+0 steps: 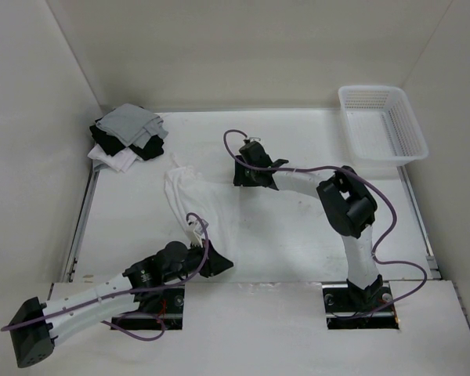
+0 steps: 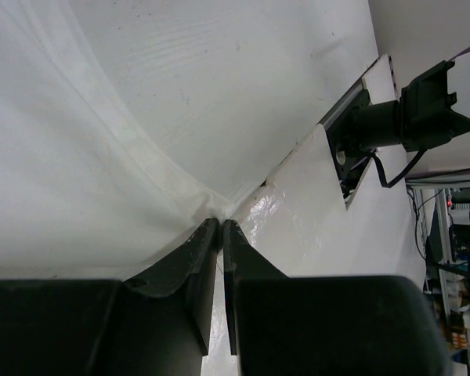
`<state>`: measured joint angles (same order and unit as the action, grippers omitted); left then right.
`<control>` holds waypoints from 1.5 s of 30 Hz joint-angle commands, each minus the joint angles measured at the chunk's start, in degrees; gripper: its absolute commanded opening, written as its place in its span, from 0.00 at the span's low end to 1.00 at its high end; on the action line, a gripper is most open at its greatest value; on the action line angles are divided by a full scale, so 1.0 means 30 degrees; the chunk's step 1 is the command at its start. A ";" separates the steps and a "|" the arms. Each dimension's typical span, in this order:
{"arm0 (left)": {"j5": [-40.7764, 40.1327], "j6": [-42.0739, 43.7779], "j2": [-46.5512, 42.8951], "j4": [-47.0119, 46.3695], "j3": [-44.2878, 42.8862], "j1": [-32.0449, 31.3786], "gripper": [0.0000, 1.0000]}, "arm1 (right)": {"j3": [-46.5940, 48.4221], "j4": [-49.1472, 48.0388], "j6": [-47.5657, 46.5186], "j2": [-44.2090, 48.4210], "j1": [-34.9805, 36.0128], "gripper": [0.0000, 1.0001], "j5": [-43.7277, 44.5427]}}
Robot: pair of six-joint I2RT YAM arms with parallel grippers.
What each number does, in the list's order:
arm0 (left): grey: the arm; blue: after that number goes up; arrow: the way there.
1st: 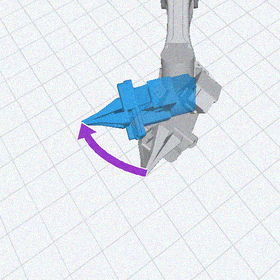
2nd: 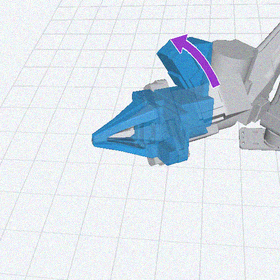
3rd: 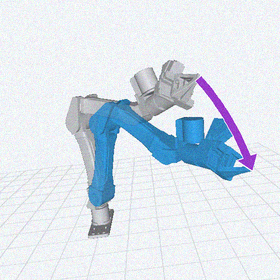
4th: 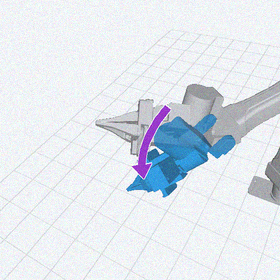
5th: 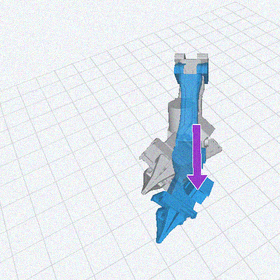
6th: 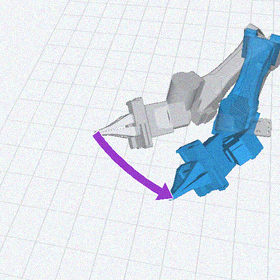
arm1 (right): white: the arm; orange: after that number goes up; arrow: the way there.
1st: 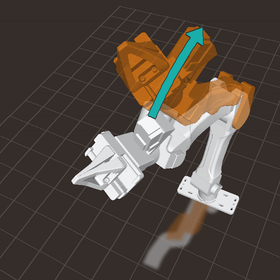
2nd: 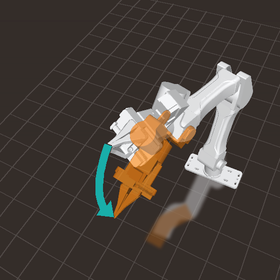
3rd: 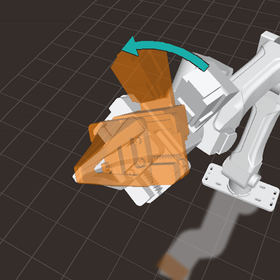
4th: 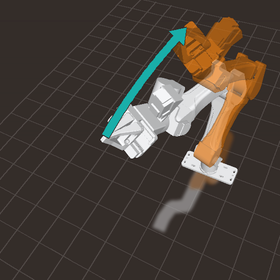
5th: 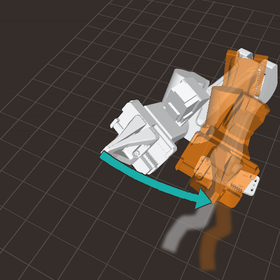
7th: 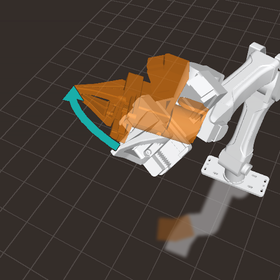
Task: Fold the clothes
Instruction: Flatten the tank top out
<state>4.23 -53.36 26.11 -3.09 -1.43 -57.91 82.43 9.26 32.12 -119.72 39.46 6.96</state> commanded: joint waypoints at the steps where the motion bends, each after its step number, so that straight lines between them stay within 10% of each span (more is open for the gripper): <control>1: 0.0289 0.0034 -0.0382 -0.0288 -0.0079 -0.0076 0.06 | -0.0466 -0.0712 -0.0277 0.0532 0.0073 0.52 -0.1528; 11: 0.0202 -0.0171 -0.0793 -0.0024 -0.0196 -0.0046 0.06 | -0.0700 -0.1415 -0.0277 0.0503 -0.0161 0.52 -0.2671; 21: 0.0027 -0.0230 -0.1114 0.0239 -0.0634 0.0129 0.06 | -0.0814 -0.1734 0.0045 0.0822 -0.0425 0.06 -0.2059; 33: -0.4865 0.3340 0.0991 0.0123 -0.7632 0.4311 0.06 | -1.0073 -0.3532 0.1335 1.6922 -0.1275 0.01 0.0139; 45: -0.4543 0.4076 0.2167 -0.0403 -1.5864 0.9737 0.05 | -0.6508 0.4205 0.1278 2.6662 0.2320 0.01 0.3914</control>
<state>-8.60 -43.20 34.04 -0.89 -42.78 -30.00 57.80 15.55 36.05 -41.25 42.37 13.45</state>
